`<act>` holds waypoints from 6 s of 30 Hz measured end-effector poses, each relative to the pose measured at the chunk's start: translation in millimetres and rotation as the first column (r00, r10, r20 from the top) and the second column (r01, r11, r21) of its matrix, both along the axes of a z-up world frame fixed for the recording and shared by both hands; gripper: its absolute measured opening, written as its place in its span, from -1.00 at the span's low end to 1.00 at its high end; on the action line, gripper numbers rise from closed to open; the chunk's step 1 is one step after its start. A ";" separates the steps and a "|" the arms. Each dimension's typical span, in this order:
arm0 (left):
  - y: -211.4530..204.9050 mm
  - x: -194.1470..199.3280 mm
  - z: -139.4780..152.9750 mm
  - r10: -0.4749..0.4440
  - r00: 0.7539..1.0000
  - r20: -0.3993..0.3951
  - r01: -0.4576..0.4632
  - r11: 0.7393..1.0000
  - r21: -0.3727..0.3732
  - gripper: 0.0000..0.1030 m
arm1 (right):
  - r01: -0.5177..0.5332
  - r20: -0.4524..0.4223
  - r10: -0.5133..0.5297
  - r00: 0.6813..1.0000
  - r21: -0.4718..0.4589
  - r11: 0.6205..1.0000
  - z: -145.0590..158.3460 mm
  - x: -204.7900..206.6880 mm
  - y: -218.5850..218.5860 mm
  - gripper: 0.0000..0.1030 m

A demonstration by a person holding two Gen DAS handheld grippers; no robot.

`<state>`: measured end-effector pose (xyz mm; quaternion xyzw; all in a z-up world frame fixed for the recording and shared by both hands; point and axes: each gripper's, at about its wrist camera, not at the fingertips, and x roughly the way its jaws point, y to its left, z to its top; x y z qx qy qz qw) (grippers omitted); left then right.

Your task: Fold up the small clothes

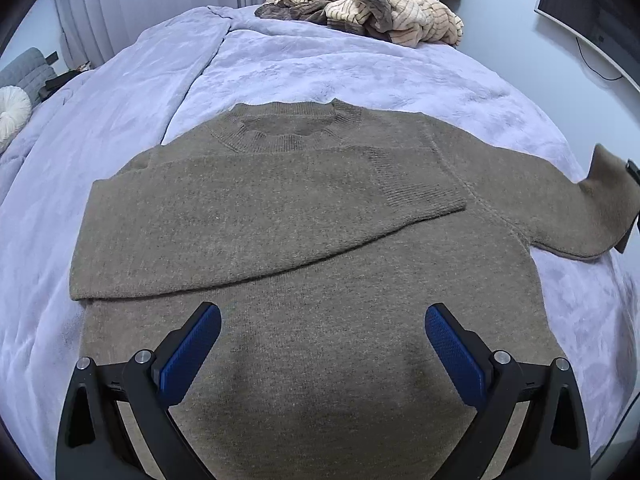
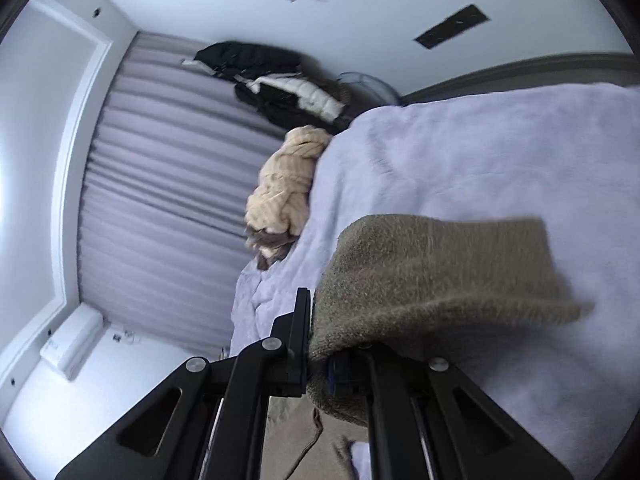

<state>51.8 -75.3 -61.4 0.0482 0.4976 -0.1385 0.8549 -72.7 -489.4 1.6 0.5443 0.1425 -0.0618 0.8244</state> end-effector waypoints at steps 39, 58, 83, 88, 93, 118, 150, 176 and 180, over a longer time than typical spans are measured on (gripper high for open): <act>136.6 33.3 0.2 0.211 0.976 0.043 -0.200 0.962 -0.185 0.99 | -0.499 -0.389 0.412 0.824 -0.152 0.853 -42.2 170.8 227.4 -0.88; 156.7 62.6 -11.2 0.120 0.991 -0.051 -0.130 0.936 -0.328 0.99 | -0.843 -0.552 0.640 0.534 -0.295 0.449 -38.3 171.8 356.5 0.17; 128.0 70.1 -33.7 0.076 0.986 -0.147 -0.122 0.936 -0.332 -0.70 | -0.371 -0.424 0.309 0.851 -0.070 0.926 -71.7 98.9 165.6 -0.87; 130.0 61.7 -43.7 0.078 0.986 -0.144 -0.119 0.947 -0.300 -0.65 | -0.415 -0.500 0.312 0.808 -0.108 0.903 -87.0 96.9 157.8 -0.88; 148.9 59.8 -30.1 0.161 0.985 -0.055 -0.168 0.973 -0.161 -0.63 | -0.431 -0.492 0.332 0.804 -0.098 0.897 -87.1 91.8 154.5 -0.89; 117.0 89.3 -45.4 0.146 0.989 0.034 -0.146 0.989 -0.002 0.48 | -0.576 -0.593 0.273 0.758 -0.410 0.708 -46.2 154.3 170.4 -0.84; 110.0 64.9 -46.0 0.098 0.995 0.025 -0.098 0.995 0.027 0.35 | -0.548 -0.628 0.235 0.741 -0.366 0.752 -65.3 105.8 191.3 -0.72; 128.5 31.4 -19.5 0.107 0.994 0.015 -0.108 0.993 0.055 0.36 | -0.536 -0.620 0.286 0.731 -0.261 0.803 -43.6 59.9 198.9 -0.31; 132.7 17.1 -16.0 0.104 0.995 0.011 -0.104 0.993 0.057 0.36 | -0.535 -0.614 0.291 0.734 -0.259 0.804 -39.1 44.9 204.2 -0.14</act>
